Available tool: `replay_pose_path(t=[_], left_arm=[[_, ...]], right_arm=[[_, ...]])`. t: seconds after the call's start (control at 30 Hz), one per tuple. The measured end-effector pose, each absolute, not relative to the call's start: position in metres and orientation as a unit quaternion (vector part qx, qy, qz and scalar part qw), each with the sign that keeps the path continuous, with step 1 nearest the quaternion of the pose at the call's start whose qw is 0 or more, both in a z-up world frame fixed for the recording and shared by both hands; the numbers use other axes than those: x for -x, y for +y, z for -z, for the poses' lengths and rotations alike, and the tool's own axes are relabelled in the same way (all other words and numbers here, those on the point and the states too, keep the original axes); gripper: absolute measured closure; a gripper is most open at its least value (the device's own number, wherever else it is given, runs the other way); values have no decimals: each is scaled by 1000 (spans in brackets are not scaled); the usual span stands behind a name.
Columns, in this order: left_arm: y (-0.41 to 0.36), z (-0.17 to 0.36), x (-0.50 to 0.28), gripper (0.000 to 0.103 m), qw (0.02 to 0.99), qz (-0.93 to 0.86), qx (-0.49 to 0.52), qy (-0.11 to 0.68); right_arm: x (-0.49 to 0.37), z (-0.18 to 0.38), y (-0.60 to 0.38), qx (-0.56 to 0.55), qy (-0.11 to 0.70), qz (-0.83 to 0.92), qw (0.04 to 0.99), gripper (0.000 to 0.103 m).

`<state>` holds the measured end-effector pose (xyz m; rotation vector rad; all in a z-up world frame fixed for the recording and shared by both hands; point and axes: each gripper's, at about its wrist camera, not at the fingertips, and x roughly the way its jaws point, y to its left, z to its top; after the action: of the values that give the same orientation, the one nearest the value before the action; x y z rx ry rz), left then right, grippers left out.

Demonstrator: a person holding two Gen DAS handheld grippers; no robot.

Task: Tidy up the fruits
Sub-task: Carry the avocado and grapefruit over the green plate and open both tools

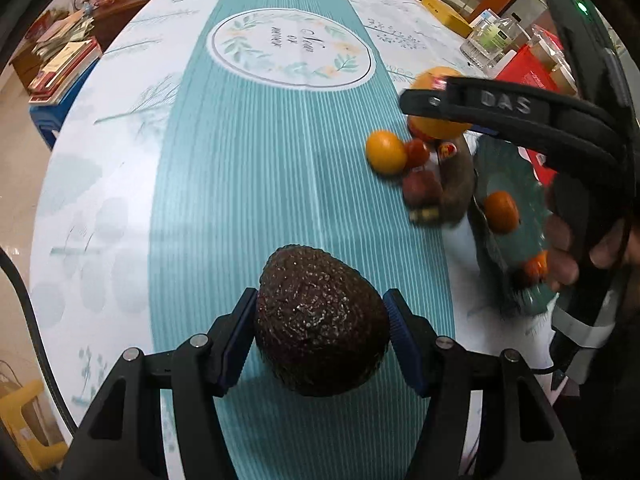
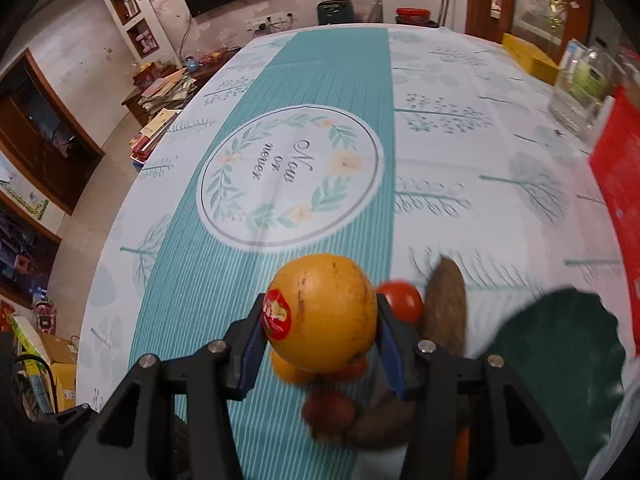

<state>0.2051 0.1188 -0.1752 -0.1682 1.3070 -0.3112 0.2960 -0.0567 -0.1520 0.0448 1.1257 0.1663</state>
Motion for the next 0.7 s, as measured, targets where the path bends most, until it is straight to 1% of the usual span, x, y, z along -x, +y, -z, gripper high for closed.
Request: replay_pose_path(t=[0.37, 0.7], left_arm=[[131, 122, -140, 42, 803, 187, 28, 565], [119, 81, -95, 42, 820, 224, -18, 526]], right_arm=[[-197, 119, -63, -55, 528, -22, 847, 53], [-118, 103, -75, -90, 517, 31, 851, 53]])
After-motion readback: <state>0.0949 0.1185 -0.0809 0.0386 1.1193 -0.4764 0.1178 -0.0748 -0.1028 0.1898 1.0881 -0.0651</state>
